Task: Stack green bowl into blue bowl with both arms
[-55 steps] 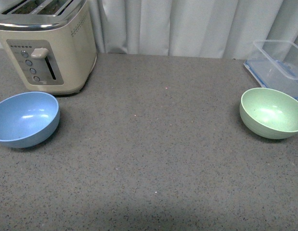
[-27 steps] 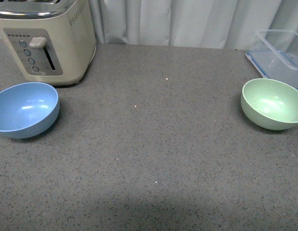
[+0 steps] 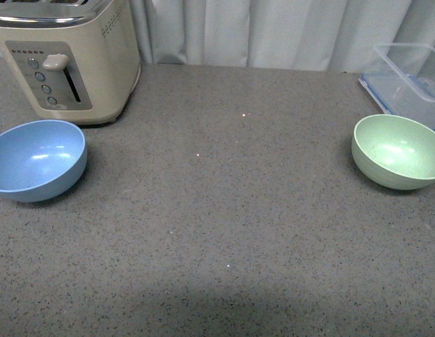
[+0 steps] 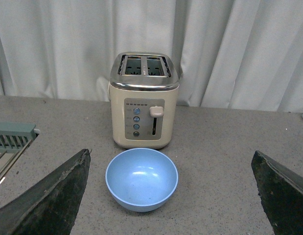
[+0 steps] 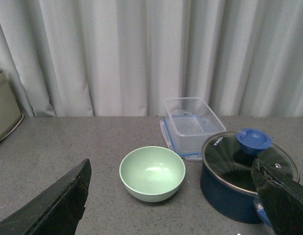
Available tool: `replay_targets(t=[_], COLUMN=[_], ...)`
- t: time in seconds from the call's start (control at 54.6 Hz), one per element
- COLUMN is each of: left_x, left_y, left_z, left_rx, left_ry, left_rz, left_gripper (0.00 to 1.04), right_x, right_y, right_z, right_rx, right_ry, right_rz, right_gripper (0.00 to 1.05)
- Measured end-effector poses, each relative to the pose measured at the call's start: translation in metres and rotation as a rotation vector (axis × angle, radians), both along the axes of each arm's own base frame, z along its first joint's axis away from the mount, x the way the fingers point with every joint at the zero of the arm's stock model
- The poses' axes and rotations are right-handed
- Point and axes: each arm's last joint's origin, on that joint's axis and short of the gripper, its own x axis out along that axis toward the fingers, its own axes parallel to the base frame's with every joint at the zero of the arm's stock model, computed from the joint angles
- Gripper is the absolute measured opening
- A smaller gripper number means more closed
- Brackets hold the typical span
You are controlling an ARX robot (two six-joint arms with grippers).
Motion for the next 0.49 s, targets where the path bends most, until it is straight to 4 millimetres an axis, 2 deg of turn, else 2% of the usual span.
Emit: replay_targets(t=[0.494], left_x=[0.0], left_y=[0.0], left_z=[0.0], left_rx=[0.0], left_ry=[0.0], left_rz=[0.0], left_gripper=[0.98], right_x=[0.0], right_y=[0.0], right_z=[0.0], right_rx=[0.0], right_ry=[0.0], right_rz=[0.0], right_gripper=[0.96])
